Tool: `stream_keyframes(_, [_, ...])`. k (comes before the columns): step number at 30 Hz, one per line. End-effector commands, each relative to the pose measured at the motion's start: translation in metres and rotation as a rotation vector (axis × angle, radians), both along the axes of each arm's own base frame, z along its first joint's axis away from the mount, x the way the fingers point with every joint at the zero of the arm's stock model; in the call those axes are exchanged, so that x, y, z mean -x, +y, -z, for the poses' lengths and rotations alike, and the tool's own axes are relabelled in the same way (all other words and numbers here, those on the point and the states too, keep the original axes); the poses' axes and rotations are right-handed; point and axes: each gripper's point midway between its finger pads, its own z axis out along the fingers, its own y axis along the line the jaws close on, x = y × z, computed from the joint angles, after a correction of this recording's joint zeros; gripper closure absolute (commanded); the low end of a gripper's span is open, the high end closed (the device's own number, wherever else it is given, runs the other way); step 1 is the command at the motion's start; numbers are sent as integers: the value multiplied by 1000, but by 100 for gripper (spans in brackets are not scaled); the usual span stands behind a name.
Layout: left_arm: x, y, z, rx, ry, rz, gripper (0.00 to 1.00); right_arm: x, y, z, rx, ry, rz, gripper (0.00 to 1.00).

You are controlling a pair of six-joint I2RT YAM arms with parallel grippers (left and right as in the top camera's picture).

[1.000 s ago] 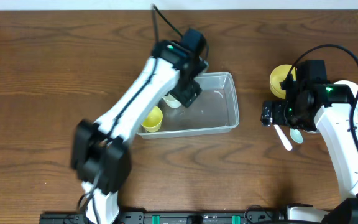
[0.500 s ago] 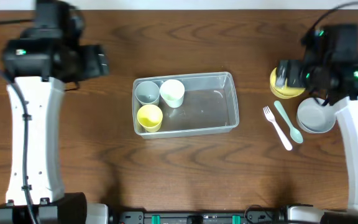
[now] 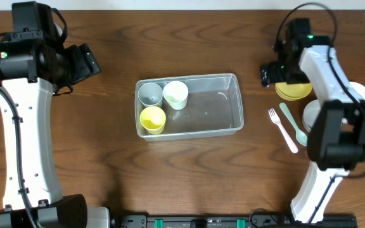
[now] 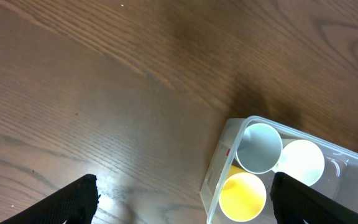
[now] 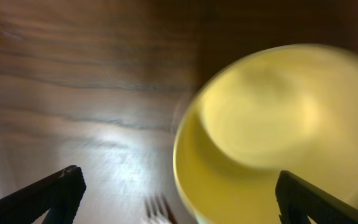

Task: Pack container

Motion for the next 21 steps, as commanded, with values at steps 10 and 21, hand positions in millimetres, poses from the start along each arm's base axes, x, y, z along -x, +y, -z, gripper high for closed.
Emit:
stream_keyframes(10, [4,-1,1,17,6,-14,11,-7,-9,47,22,48,39,36])
stream_keyframes(21, [4,-1,1,17,7,-14,11,-11,-9,43,24,33,39,82])
